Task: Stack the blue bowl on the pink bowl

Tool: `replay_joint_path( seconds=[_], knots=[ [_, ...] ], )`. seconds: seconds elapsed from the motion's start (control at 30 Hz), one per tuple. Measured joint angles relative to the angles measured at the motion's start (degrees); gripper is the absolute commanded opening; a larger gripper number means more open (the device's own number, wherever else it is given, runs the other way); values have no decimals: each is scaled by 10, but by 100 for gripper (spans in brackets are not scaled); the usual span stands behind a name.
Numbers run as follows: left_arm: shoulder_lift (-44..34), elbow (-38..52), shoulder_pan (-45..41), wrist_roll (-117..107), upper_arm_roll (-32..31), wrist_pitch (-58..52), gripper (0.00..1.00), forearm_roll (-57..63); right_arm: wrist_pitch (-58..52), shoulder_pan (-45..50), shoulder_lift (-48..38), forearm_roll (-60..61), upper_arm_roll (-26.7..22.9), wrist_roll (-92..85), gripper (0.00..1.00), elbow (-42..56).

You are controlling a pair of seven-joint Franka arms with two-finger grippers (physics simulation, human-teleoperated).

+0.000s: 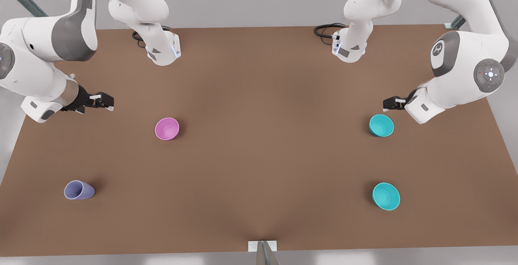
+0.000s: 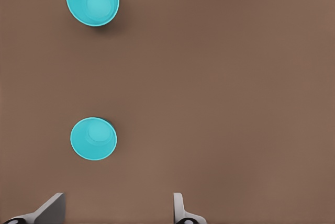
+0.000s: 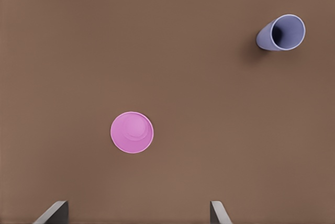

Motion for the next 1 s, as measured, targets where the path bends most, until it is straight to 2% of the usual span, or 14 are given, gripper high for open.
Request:
replay_joint_path(
  seconds=[0.1, 0.2, 0.4, 0.67, 0.8, 1.0],
  knots=[
    [-1, 0, 1, -1, 0, -3, 100, 0, 0, -1, 13, 0, 1, -8, 100, -8],
    [-2, 0, 0, -1, -1, -7, 100, 0, 29, -10, 22, 8, 0, -16, 100, -123],
    [-5, 1, 0, -2, -3, -13, 100, 0, 204, -9, 41, 37, 3, -16, 100, -337],
    [-4, 1, 0, -4, -2, -21, 100, -1, 421, -14, 86, 75, 4, -12, 100, -433],
    [-11, 16, 1, -5, 0, -22, 100, 0, 472, -15, 79, 82, 4, -14, 100, -477],
    [-14, 52, 7, -9, 0, -23, 100, -1, 521, -15, 109, 88, 4, -16, 100, -489]
  ],
)
